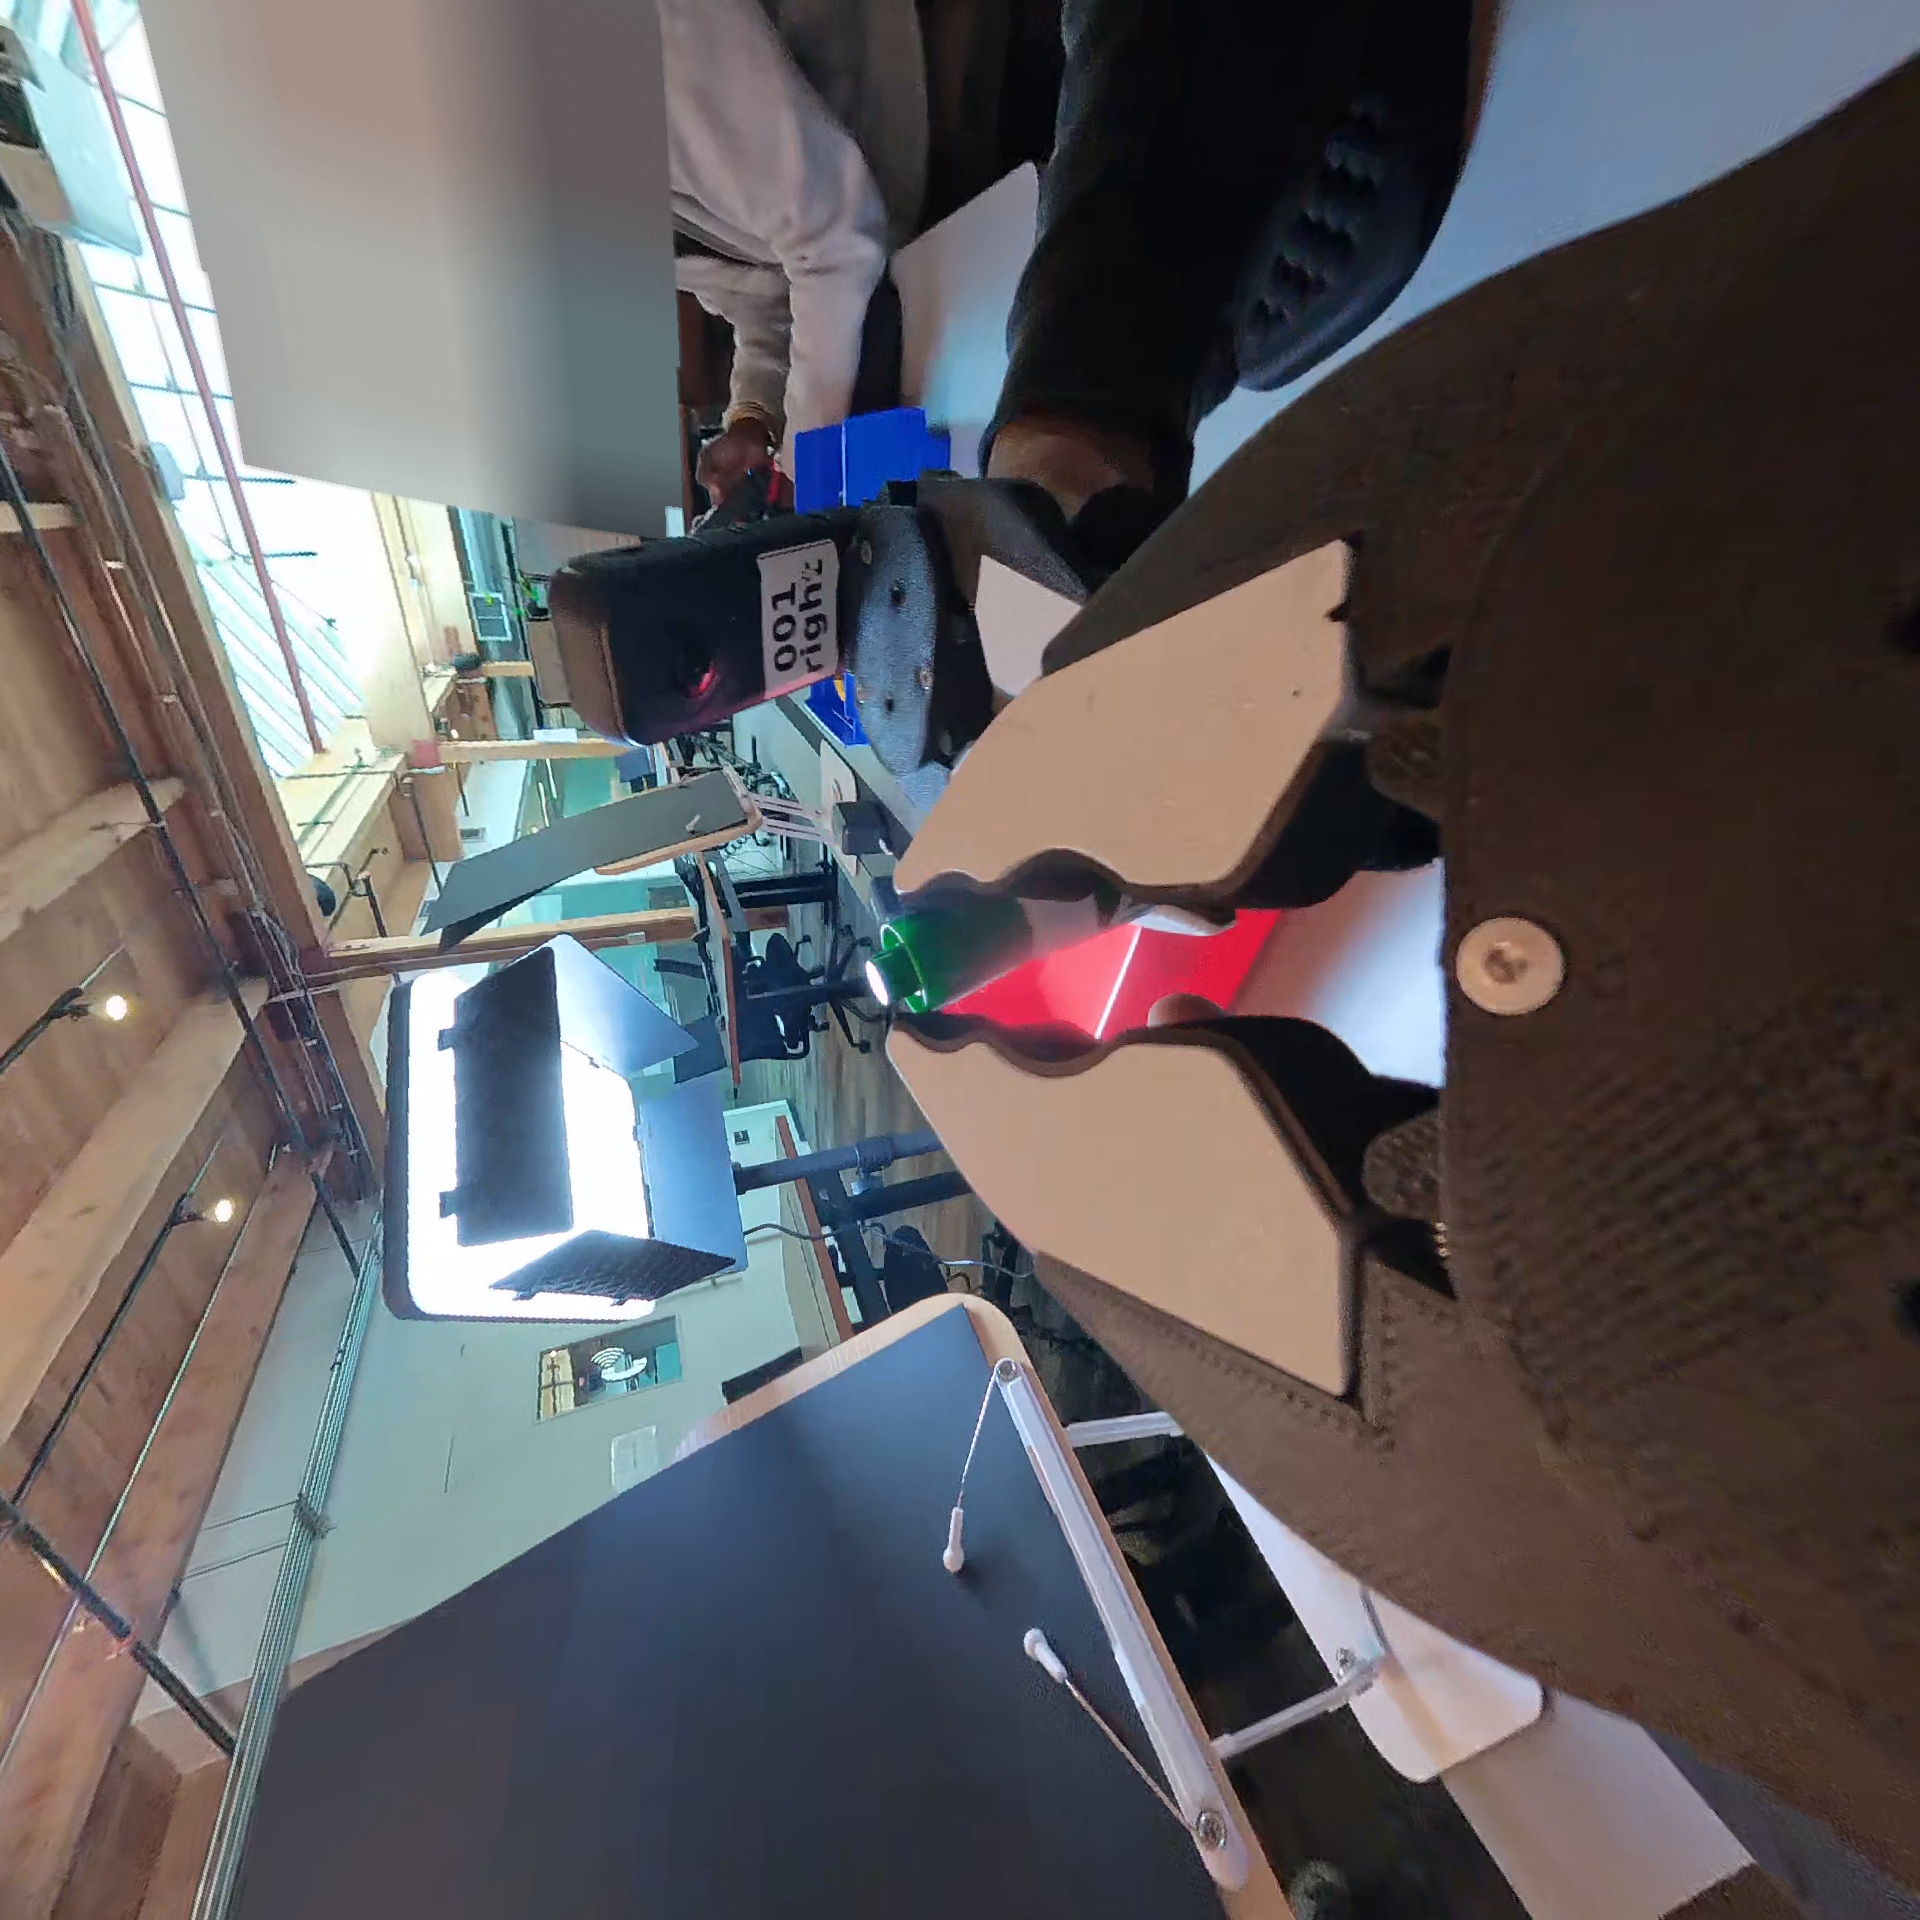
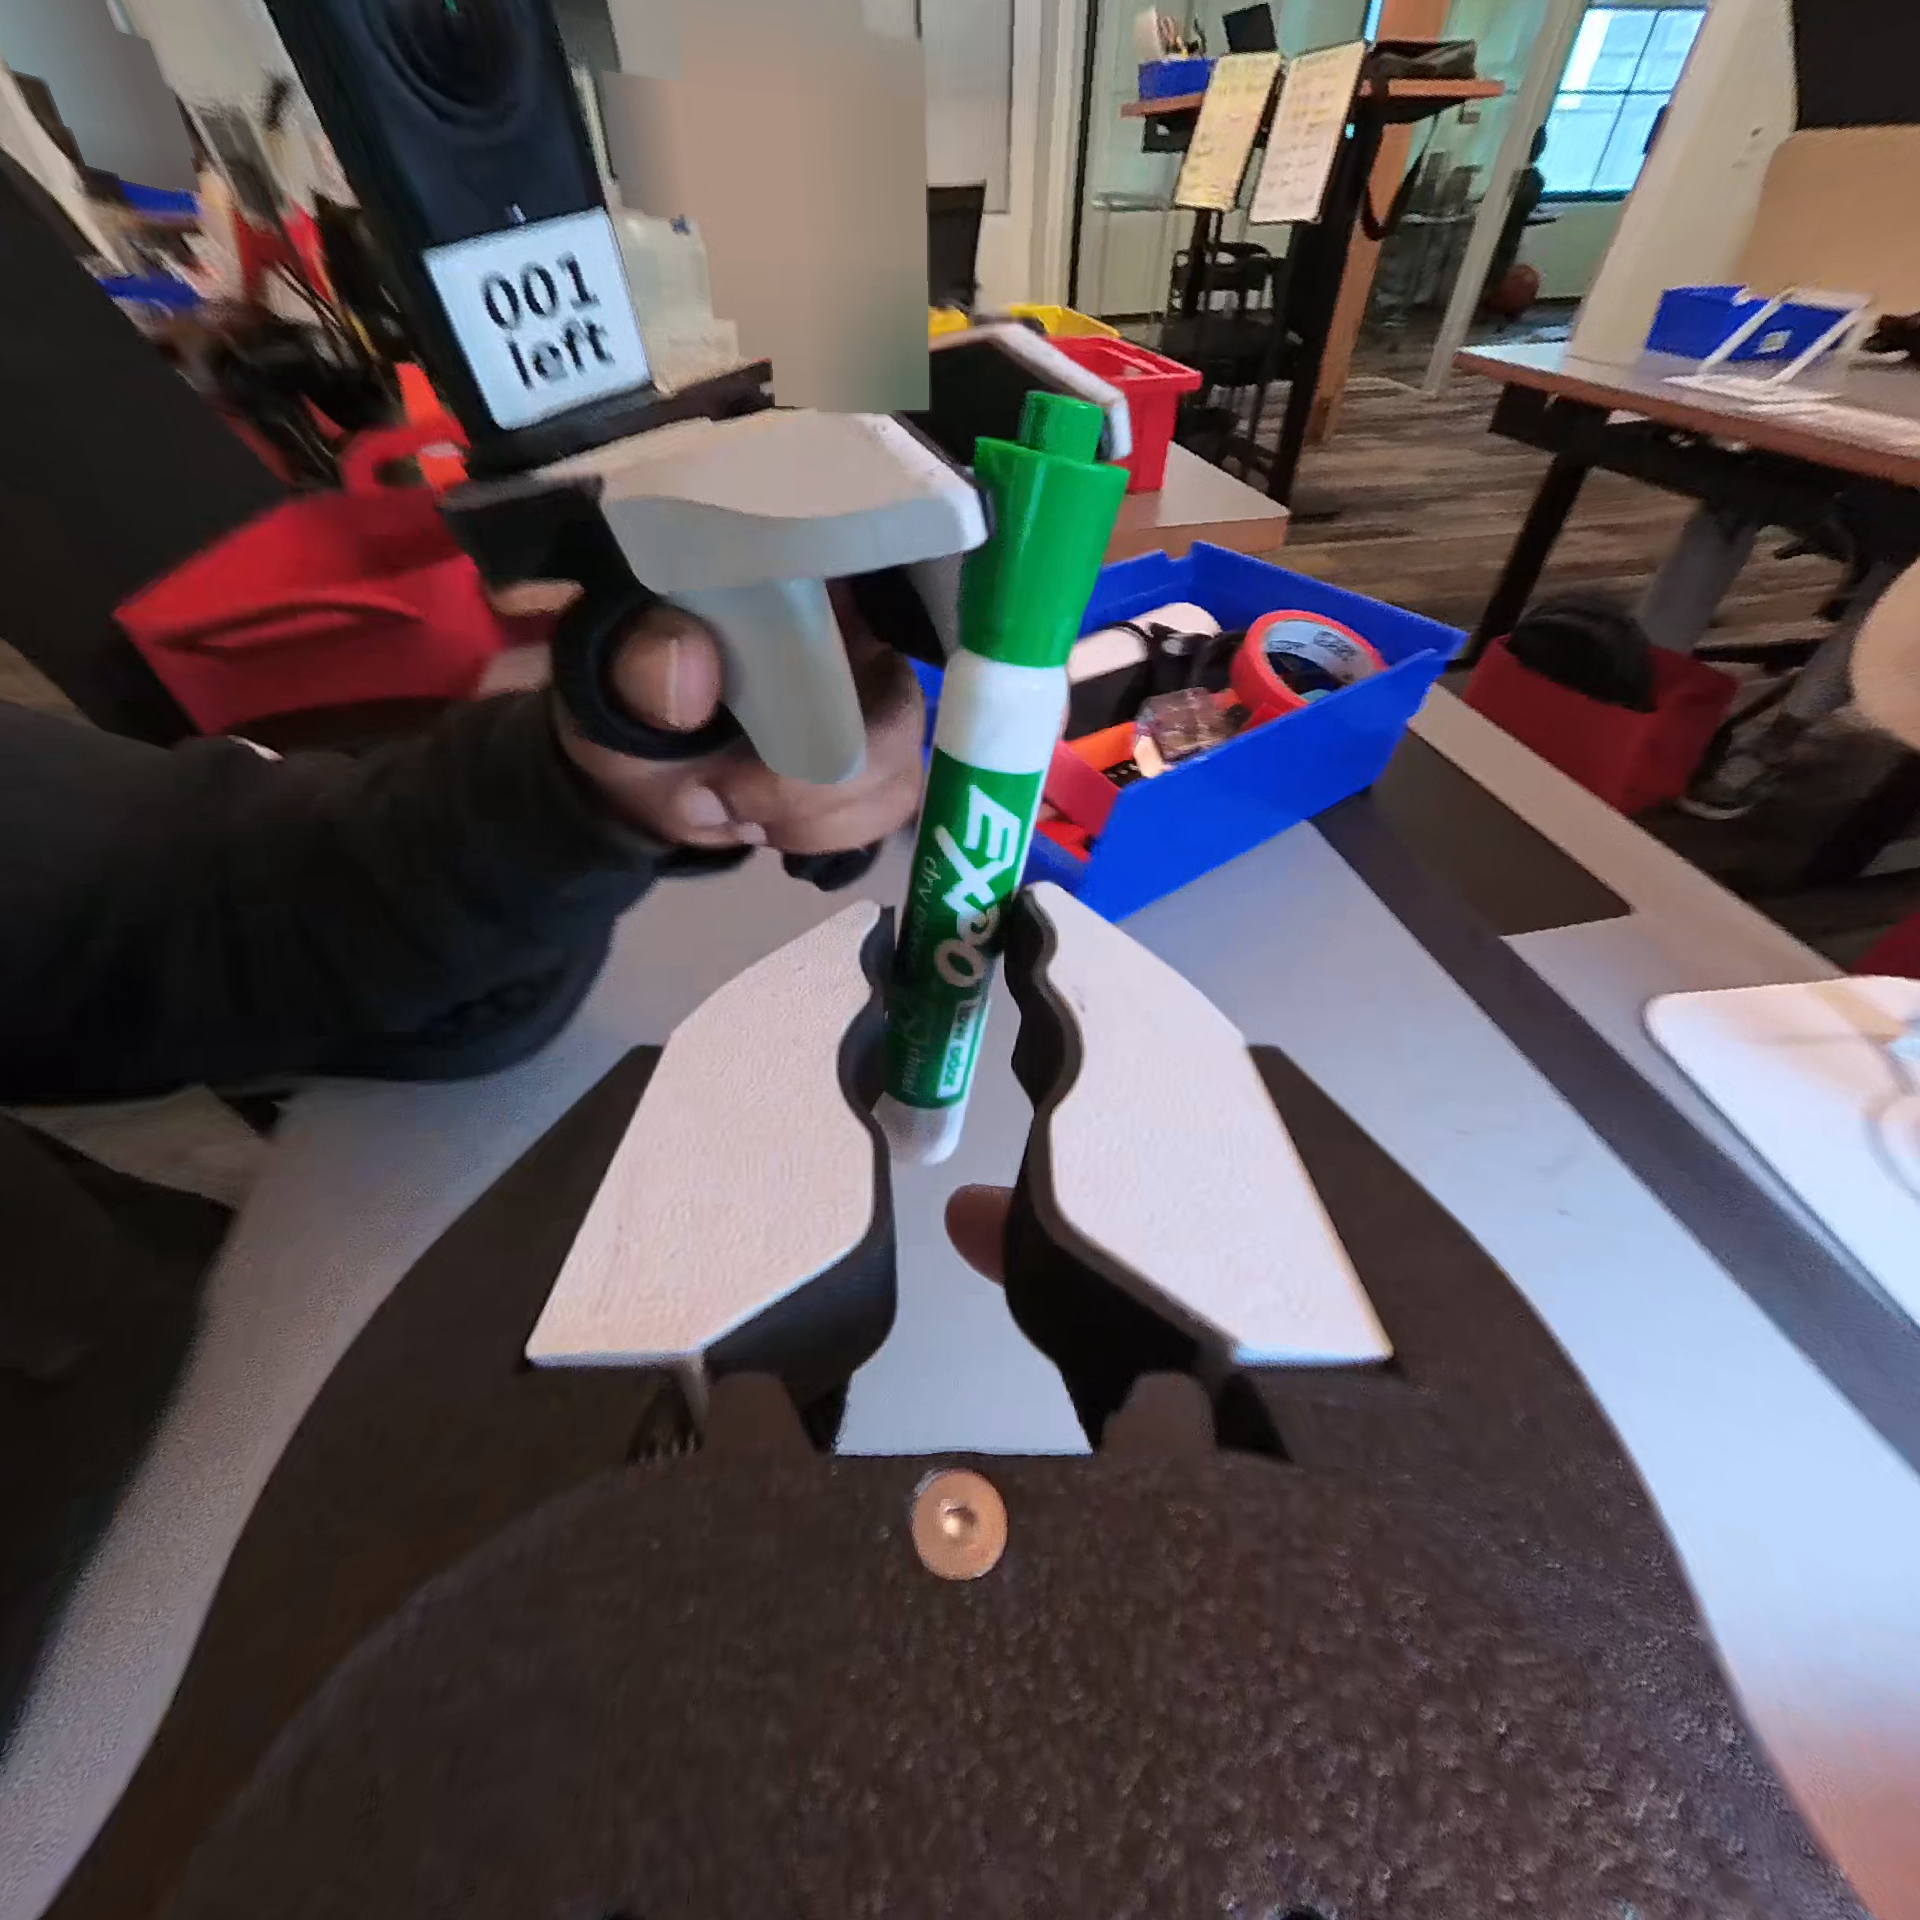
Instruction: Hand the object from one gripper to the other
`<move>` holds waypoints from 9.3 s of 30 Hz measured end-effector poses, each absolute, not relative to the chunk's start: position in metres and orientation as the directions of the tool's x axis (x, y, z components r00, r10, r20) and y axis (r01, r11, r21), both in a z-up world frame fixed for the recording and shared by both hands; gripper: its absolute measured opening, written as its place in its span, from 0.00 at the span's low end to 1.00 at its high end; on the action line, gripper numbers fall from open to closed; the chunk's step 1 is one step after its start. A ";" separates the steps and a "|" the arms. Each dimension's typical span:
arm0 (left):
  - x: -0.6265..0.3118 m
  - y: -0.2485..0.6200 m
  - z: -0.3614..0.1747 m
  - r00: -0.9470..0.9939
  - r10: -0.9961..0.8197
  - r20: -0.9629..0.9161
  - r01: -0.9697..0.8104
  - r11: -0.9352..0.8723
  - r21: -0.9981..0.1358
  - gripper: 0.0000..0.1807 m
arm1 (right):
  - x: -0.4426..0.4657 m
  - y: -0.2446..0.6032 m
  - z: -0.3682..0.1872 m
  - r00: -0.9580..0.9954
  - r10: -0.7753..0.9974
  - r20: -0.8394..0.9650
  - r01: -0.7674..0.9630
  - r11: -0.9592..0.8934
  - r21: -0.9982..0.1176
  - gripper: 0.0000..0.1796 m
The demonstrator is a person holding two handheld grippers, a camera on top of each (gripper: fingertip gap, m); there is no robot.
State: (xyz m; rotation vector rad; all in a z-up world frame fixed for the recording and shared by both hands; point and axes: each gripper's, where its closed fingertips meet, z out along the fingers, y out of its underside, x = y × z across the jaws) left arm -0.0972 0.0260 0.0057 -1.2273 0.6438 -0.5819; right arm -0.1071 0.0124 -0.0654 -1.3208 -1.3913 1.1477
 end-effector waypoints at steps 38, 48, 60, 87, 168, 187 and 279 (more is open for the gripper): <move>-0.101 0.006 0.027 0.214 -0.927 0.309 0.580 -0.134 -0.804 0.11 | -0.078 0.012 0.005 -0.082 0.997 0.011 -0.294 -0.014 -0.956 0.31; -0.065 0.006 0.000 0.082 -0.919 0.386 0.526 -0.289 -0.800 0.11 | -0.060 0.005 0.028 -0.055 0.996 0.068 -0.297 0.049 -0.954 0.11; -0.089 0.039 -0.033 0.675 -0.646 -0.357 -0.277 0.227 -0.934 0.21 | -0.056 0.046 -0.017 0.207 0.951 0.231 0.206 0.188 -0.960 0.11; -0.029 0.012 -0.049 0.270 -0.910 0.316 0.222 -0.261 -0.940 0.11 | -0.067 0.018 -0.022 -0.060 0.998 0.002 0.093 0.008 -0.996 0.12; -0.079 0.039 -0.040 0.615 -0.786 -0.060 -0.026 0.055 -0.998 0.20 | -0.048 0.036 -0.015 0.155 0.964 0.217 0.233 0.178 -0.956 0.11; -0.047 0.017 -0.047 0.390 -0.916 0.097 0.134 -0.048 -0.990 0.10 | -0.061 0.018 -0.016 -0.072 0.997 -0.009 0.051 -0.005 -0.999 0.20; -0.130 0.013 0.034 0.553 -0.830 0.071 0.405 0.194 -0.894 0.11 | -0.053 0.054 0.006 0.299 0.903 0.309 -0.068 0.343 -0.937 0.25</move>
